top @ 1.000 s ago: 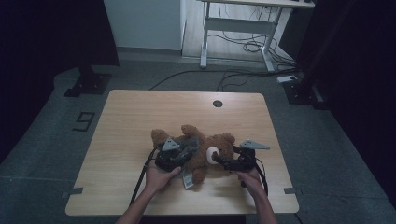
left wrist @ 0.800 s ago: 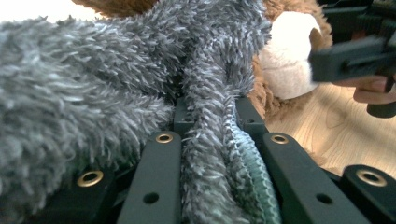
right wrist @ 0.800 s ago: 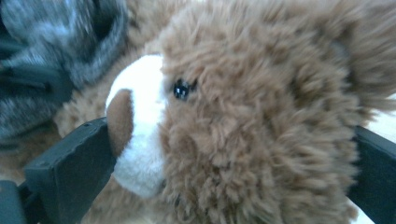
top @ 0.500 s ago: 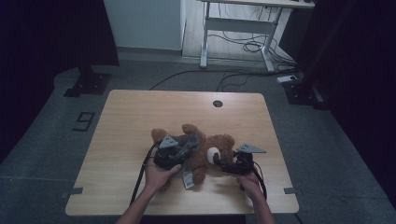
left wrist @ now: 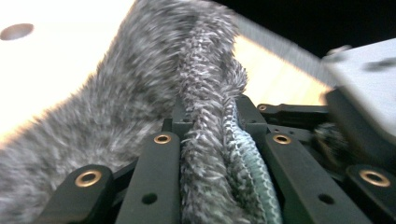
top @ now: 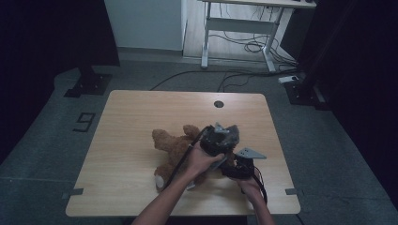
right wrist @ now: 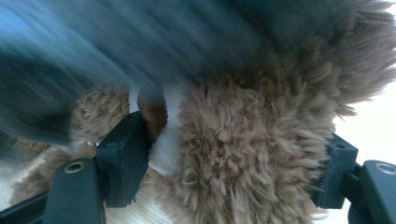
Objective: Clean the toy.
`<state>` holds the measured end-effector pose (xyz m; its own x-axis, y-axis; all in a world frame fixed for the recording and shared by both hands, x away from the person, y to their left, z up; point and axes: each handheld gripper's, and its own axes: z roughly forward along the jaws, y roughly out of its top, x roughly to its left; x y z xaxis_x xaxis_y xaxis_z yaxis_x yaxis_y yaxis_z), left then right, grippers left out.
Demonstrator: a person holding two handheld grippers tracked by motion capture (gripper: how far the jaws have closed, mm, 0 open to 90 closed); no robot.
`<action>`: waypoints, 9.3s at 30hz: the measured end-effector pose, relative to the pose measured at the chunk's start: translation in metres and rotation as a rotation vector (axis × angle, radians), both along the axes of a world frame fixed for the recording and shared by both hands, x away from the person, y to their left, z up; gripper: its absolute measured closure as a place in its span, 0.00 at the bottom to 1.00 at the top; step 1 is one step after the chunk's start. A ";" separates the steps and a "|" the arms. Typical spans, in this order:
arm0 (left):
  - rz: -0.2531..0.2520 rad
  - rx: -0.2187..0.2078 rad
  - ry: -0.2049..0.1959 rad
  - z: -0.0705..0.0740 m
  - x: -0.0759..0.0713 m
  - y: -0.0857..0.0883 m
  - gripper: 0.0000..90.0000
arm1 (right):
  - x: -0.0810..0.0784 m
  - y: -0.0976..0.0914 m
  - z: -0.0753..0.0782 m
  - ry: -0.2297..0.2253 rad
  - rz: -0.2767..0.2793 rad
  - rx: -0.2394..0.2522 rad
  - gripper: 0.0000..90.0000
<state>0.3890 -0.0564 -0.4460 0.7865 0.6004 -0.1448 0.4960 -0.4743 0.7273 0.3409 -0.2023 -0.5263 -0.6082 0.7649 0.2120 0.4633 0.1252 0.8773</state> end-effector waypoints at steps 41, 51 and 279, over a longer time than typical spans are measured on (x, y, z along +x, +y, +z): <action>0.332 -0.061 -0.029 -0.014 -0.016 0.203 0.83 | 0.001 -0.001 -0.001 0.024 -0.031 0.020 0.31; 0.166 -0.124 -0.165 0.030 -0.042 0.135 0.83 | 0.001 -0.001 -0.001 0.020 -0.028 0.022 0.31; 0.203 -0.052 -0.077 0.034 -0.017 0.139 0.83 | 0.004 -0.005 -0.004 0.035 -0.013 0.056 0.25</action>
<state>0.3720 0.0829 -0.4120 0.6602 0.7408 -0.1239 0.5193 -0.3311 0.7878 0.3445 -0.2070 -0.5308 -0.5893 0.7594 0.2758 0.4954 0.0700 0.8658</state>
